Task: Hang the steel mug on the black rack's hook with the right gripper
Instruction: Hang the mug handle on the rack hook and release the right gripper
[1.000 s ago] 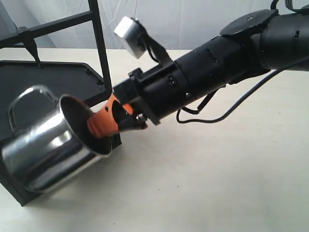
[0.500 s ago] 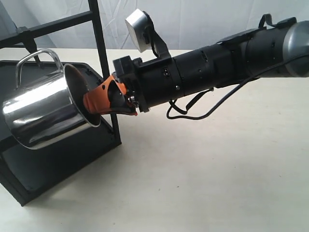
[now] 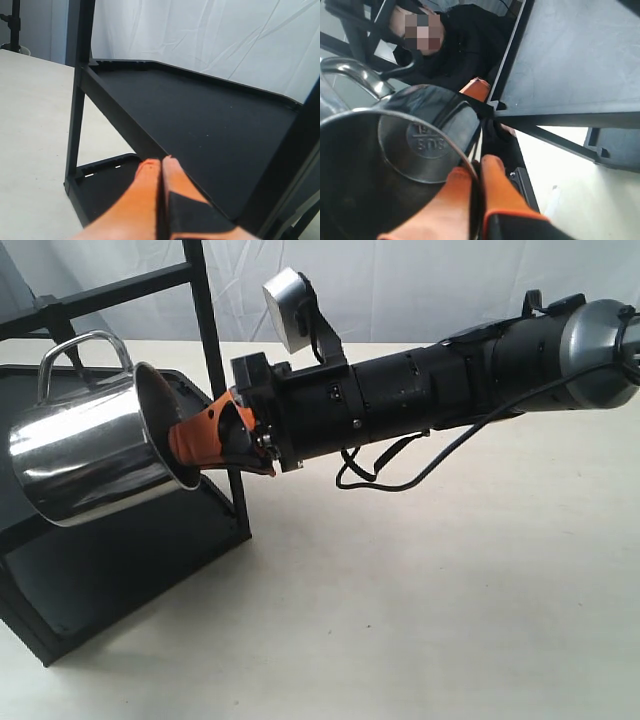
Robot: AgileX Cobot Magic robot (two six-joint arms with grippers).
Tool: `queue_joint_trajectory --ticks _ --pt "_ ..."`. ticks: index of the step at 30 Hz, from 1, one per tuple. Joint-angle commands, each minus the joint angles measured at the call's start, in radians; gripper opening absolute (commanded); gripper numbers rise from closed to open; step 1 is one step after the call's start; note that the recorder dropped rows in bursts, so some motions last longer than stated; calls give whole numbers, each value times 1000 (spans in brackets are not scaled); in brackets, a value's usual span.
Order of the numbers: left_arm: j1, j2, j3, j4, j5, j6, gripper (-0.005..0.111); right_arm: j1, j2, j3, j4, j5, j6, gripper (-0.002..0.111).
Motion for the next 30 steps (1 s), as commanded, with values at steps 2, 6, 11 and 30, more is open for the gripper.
queue_joint_trajectory --ticks 2,6,11,30 --pt "0 -5 0 -7 -4 2 2 -6 -1 -6 17 20 -26 -1" --pt "0 -5 0 -7 -4 2 2 -6 -1 -6 17 20 -26 -1" --pt "0 -5 0 -7 -4 2 2 -6 -1 -6 17 20 -26 -1" --pt "0 -5 0 -7 -4 2 2 -6 72 -6 36 20 -6 -1"
